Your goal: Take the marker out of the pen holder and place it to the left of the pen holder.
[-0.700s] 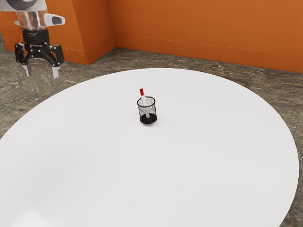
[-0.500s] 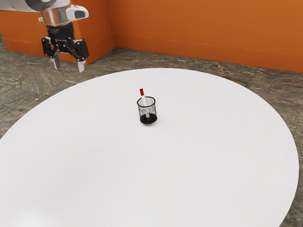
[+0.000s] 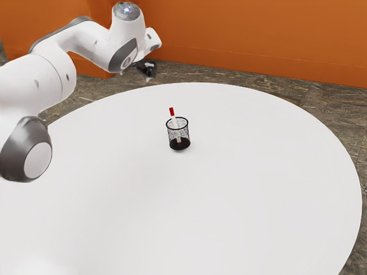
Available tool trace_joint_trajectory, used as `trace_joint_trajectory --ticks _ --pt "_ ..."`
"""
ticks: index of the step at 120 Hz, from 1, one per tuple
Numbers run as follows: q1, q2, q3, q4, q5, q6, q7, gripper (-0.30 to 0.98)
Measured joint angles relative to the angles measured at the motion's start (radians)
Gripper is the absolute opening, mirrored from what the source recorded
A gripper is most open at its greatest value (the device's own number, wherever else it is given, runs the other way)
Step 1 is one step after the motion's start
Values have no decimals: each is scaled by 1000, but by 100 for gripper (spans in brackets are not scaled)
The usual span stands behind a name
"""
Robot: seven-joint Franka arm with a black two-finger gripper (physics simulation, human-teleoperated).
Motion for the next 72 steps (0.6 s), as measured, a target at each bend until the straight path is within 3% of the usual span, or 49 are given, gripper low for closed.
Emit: trace_joint_trajectory --ticks 14,31,72 --pt "36 153 1 78 7 217 -55 69" --pt "41 286 -6 184 -3 374 -115 69" --pt "34 414 -30 220 -126 514 -243 69"
